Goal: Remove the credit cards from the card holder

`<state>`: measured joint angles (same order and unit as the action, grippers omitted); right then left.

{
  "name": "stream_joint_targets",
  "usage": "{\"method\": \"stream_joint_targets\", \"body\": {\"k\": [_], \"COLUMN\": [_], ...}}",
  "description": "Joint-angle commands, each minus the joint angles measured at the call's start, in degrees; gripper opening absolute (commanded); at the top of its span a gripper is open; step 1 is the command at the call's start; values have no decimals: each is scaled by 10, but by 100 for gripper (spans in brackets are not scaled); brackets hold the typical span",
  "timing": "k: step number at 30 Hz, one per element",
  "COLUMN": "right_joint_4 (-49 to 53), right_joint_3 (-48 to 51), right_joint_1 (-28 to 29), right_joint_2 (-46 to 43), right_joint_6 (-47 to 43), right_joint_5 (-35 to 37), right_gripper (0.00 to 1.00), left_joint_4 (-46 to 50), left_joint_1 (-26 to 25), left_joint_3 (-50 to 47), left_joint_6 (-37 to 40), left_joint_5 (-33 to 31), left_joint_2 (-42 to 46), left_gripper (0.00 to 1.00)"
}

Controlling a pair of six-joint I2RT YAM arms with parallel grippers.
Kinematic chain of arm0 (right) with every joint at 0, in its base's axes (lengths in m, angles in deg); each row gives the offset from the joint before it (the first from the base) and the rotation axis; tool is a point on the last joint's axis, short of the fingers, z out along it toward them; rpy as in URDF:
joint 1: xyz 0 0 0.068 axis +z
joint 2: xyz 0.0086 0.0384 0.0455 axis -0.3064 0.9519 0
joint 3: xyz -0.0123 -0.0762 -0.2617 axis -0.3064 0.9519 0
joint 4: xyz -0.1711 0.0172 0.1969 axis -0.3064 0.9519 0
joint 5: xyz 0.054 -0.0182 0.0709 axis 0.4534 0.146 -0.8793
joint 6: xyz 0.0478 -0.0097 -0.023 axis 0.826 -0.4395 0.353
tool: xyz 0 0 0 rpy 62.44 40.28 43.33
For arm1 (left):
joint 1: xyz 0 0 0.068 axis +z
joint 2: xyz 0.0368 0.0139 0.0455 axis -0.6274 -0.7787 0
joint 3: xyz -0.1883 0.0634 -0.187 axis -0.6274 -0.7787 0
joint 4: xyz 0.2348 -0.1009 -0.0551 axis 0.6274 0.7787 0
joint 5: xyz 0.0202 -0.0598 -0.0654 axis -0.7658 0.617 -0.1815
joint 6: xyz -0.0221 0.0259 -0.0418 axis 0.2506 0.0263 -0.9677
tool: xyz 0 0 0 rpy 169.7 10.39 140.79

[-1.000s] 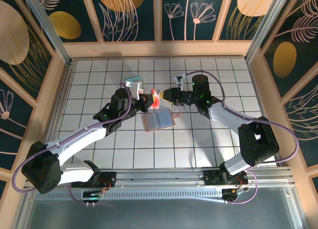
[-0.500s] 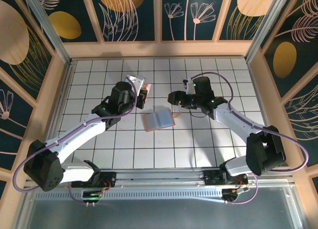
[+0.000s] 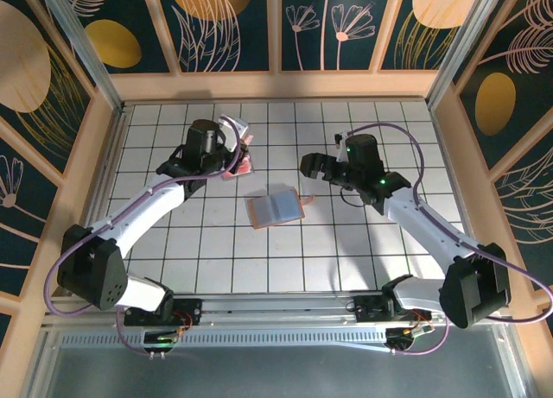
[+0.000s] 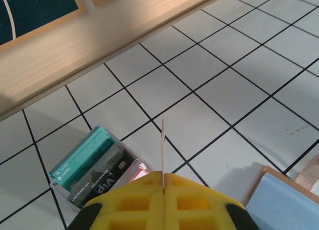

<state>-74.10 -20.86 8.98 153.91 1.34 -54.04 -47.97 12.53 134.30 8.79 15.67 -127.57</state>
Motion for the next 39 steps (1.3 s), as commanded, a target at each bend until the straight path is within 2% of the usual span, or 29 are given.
{"method": "stream_joint_targets", "body": {"k": [1, 6, 14, 21, 33, 39], "right_joint_4": [18, 20, -11, -33, -11, -5], "right_joint_3": [6, 14, 41, 61, 49, 46], "right_joint_1": [-1, -5, -35, -43, -47, -46], "right_joint_2": [-22, -45, -70, -85, -81, -79], "right_joint_6": [-9, -2, -1, -7, 11, 16], "right_joint_5": [61, 111, 107, 118, 150, 161], "right_gripper": [99, 99, 99, 99, 99, 99], "left_joint_4": [20, 21, 63, 107, 199, 254], "left_joint_1": [14, 18, 33, 45, 70, 87], "left_joint_3": [22, 18, 32, 59, 147, 204], "left_joint_6": [37, 56, 122, 217, 374, 439], "left_joint_5": [27, 38, 44, 70, 117, 145], "left_joint_2": [-14, -14, -38, -71, -154, -220], "left_gripper": [0, 0, 0, 0, 0, 0]}}
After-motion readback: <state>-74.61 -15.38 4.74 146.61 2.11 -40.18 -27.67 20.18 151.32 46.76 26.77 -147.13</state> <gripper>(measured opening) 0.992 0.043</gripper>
